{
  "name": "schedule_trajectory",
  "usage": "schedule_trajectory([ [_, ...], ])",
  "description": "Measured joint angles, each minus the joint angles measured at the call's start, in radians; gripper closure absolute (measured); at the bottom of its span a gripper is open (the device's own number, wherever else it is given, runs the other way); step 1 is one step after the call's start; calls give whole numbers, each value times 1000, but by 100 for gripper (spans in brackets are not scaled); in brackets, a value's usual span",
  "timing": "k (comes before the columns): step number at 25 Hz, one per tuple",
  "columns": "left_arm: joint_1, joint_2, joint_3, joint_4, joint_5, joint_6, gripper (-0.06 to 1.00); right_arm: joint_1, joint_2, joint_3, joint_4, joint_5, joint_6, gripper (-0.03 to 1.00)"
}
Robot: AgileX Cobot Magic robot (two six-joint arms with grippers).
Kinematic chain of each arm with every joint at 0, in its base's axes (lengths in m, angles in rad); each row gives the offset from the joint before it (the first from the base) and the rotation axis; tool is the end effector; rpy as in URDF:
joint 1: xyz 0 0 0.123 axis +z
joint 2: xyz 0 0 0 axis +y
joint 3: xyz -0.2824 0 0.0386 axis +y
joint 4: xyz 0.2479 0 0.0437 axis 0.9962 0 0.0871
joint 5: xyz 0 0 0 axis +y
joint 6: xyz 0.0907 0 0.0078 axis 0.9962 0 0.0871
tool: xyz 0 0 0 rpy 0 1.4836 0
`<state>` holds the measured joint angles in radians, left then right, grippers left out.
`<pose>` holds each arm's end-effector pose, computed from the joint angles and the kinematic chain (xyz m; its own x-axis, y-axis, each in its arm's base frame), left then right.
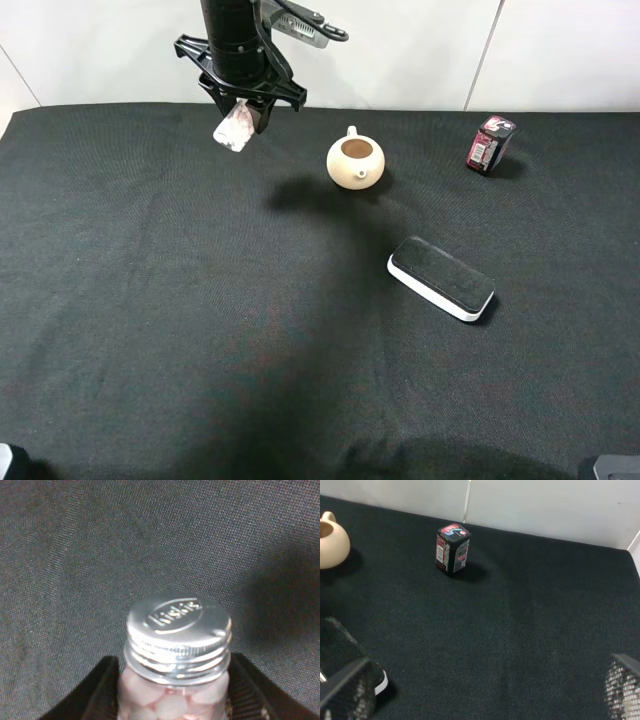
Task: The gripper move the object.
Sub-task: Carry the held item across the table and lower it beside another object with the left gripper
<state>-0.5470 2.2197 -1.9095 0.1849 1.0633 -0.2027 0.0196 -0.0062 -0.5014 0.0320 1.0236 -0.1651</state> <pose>0.4146 -0.2354 0.2045 -0.8658 0.3981 -0.3031 0.3795 0.9173 0.1207 -0.0046 0.0024 0.2806 -0.4044 -0.1558 -0.9012 -0.1054 0.9868 -0.1233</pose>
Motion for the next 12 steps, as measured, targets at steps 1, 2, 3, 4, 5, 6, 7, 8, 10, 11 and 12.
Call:
schedule_trajectory([
  [1, 3, 10, -4, 0, 1, -2, 42, 0, 0, 0, 0, 0, 0, 27],
  [2, 6, 18, -6, 0, 2, -5, 42, 0, 0, 0, 0, 0, 0, 27],
  [3, 9, 27, -11, -1, 4, -6, 42, 0, 0, 0, 0, 0, 0, 27],
  [4, 13, 37, -18, -1, 5, -6, 42, 0, 0, 0, 0, 0, 0, 27],
  [5, 15, 48, -26, -1, 5, -6, 42, 0, 0, 0, 0, 0, 0, 27],
  [6, 18, 59, -37, -1, 6, -6, 42, 0, 0, 0, 0, 0, 0, 27],
  [7, 21, 68, -50, 0, 7, -6, 42, 0, 0, 0, 0, 0, 0, 27],
  [8, 23, 78, -63, 0, 9, -7, 42, 0, 0, 0, 0, 0, 0, 27],
  [10, 26, 102, -97, 0, 14, -8, 42, 0, 0, 0, 0, 0, 0, 27],
  [11, 26, 114, -118, -1, 16, -8, 42, 0, 0, 0, 0, 0, 0, 27],
  [12, 26, 127, -136, -5, 17, -8, 42, 0, 0, 0, 0, 0, 0, 27],
])
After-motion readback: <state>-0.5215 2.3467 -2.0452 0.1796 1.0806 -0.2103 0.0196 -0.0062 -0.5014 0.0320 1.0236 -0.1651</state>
